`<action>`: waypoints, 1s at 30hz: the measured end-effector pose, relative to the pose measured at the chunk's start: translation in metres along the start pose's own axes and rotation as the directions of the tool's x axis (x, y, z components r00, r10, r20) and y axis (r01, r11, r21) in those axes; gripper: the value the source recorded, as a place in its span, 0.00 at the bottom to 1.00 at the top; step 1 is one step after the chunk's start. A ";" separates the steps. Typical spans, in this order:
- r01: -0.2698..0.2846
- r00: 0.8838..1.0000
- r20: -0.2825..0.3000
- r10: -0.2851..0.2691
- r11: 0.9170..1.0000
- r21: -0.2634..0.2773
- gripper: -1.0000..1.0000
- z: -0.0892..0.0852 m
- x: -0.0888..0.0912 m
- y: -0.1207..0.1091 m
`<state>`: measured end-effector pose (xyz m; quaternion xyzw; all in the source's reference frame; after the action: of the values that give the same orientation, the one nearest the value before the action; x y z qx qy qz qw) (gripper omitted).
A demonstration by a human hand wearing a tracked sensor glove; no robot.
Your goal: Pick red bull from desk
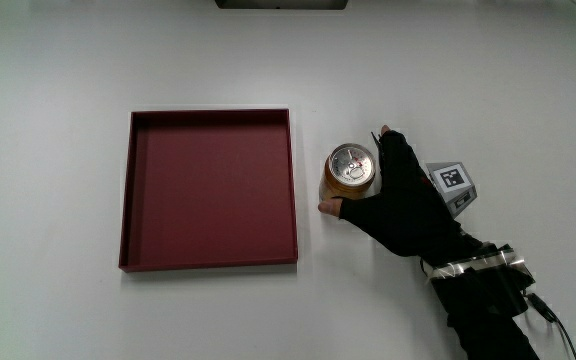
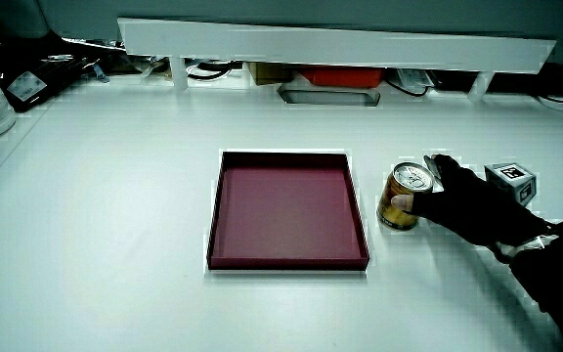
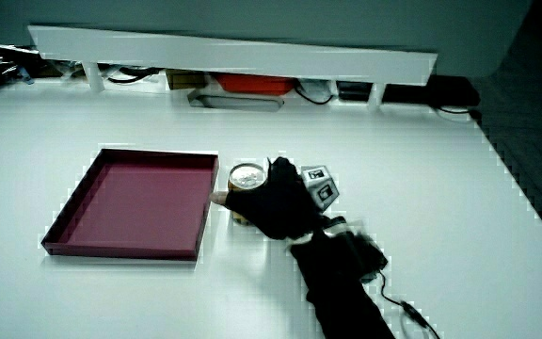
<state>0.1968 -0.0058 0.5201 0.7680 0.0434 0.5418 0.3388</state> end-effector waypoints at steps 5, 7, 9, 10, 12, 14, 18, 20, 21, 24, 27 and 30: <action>-0.017 1.000 -0.016 0.017 0.999 0.044 0.54 0.000 0.004 -0.001; -0.041 0.998 -0.042 0.043 0.997 0.065 0.57 0.001 0.003 -0.002; -0.041 0.998 -0.044 0.046 0.994 0.104 0.61 0.002 0.004 -0.003; -0.039 0.997 -0.056 0.045 0.994 0.103 0.63 0.002 0.002 -0.004; -0.052 0.996 -0.073 0.061 0.992 0.119 0.67 0.003 0.007 -0.003; -0.050 0.995 -0.077 0.060 0.991 0.128 0.70 0.002 0.005 -0.004; -0.058 0.994 -0.083 0.072 0.985 0.162 0.78 0.002 0.008 -0.004; -0.062 0.992 -0.097 0.079 0.985 0.164 0.81 0.002 0.008 -0.004; -0.062 0.993 -0.087 0.078 0.983 0.171 0.83 0.003 0.009 -0.004; -0.054 0.993 -0.095 0.072 0.983 0.176 0.89 0.002 0.006 -0.006; -0.073 0.991 -0.095 0.093 0.979 0.192 0.94 0.002 0.008 -0.005; -0.079 0.990 -0.098 0.101 0.974 0.212 1.00 0.002 0.008 -0.007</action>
<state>0.2036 0.0021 0.5227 0.7698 0.0830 0.5900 0.2292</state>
